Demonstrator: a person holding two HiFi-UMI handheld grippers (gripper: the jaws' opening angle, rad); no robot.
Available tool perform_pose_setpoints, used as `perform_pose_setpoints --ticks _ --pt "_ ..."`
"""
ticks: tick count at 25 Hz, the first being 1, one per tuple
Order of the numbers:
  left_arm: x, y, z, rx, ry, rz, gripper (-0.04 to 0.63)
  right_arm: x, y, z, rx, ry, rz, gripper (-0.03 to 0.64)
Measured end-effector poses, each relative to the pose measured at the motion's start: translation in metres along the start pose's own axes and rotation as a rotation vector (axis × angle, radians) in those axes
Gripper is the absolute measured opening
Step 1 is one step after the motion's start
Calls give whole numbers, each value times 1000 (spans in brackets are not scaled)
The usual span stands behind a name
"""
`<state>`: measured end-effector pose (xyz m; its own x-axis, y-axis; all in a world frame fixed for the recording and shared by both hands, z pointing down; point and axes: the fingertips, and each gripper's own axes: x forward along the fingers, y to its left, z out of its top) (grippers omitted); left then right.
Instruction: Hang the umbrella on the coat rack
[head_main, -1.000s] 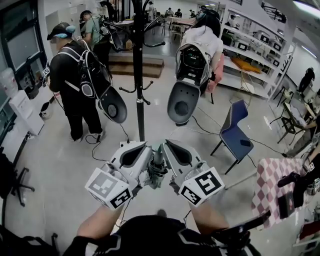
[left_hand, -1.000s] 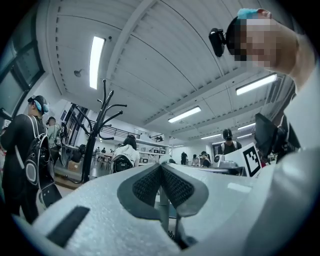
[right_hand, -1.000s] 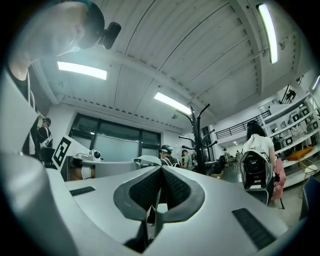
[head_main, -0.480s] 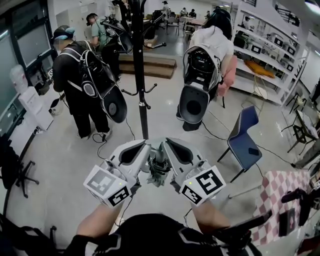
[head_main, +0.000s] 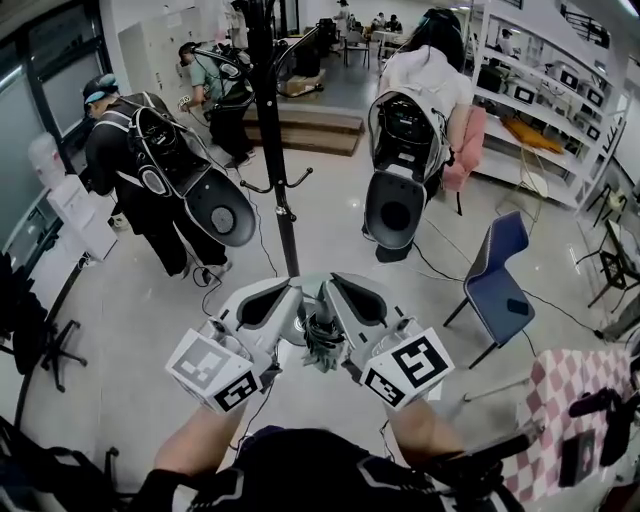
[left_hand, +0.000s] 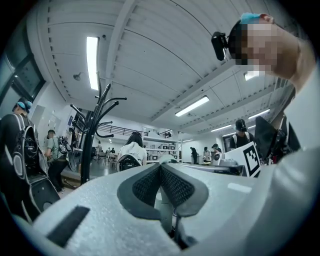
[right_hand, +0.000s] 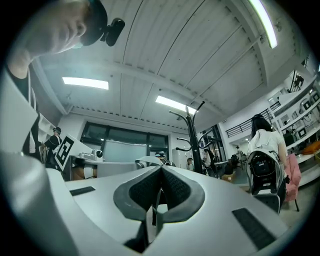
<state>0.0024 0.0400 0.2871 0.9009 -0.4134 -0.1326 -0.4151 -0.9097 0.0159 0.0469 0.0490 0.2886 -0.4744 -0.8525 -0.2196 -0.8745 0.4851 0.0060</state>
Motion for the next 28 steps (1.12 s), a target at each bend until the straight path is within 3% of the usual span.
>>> perform_pose_setpoints --ticks 7,28 --pt "14 6 1 -10 -1 -18 9 7 -13 0 -1 9 -22 8" --pt "61 98 9 -49 -55 -118 9 96 -61 -11 -50 44 -126 8"
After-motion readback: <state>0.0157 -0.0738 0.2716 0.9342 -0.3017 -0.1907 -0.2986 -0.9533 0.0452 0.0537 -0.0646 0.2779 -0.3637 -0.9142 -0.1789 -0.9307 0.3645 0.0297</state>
